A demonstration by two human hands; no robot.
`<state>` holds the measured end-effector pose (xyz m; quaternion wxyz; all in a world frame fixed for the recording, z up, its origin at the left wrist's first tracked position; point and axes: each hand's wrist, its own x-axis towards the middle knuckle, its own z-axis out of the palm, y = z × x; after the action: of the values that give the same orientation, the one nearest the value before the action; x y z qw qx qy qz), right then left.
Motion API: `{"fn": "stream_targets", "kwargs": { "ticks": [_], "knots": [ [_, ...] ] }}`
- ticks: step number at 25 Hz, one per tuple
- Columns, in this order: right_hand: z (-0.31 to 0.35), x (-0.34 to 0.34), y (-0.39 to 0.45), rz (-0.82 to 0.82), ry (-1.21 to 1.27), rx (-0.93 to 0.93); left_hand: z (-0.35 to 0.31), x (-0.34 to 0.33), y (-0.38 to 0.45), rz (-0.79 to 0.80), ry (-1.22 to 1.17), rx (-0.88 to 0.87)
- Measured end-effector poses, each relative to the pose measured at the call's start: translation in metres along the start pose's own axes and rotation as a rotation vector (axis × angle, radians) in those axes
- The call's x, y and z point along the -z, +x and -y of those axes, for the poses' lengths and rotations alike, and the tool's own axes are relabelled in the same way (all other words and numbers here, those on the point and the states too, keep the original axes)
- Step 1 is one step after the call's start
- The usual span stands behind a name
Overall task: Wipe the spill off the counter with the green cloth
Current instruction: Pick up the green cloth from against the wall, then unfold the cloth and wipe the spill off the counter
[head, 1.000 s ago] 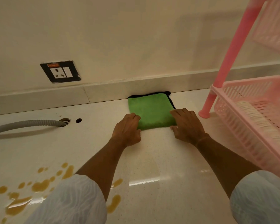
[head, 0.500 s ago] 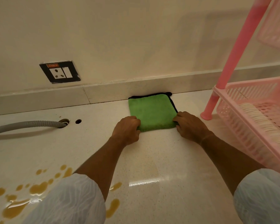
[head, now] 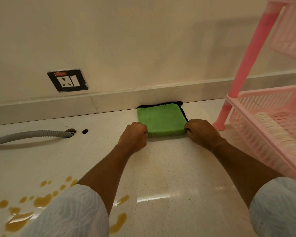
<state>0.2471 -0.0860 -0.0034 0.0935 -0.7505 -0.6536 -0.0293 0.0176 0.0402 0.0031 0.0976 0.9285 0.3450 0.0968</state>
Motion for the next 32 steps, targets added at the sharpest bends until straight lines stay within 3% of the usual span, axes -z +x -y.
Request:
{"fn": "stream_targets", "kwargs": {
  "ticks": [8,16,24,32],
  "knots": [
    [0.007,0.07,0.022,-0.1,0.157,0.016,0.002,0.074,0.008,-0.11,-0.133,0.053],
    [0.044,0.159,0.034,-0.079,0.263,0.041,0.002,0.176,-0.017,-0.206,-0.139,0.037],
    [0.109,0.239,0.029,0.144,0.319,0.06,0.005,0.271,-0.074,-0.039,-0.203,0.169],
    [0.177,0.272,0.022,0.268,0.372,0.065,0.014,0.315,-0.133,0.031,-0.264,0.344]
  ]
}}
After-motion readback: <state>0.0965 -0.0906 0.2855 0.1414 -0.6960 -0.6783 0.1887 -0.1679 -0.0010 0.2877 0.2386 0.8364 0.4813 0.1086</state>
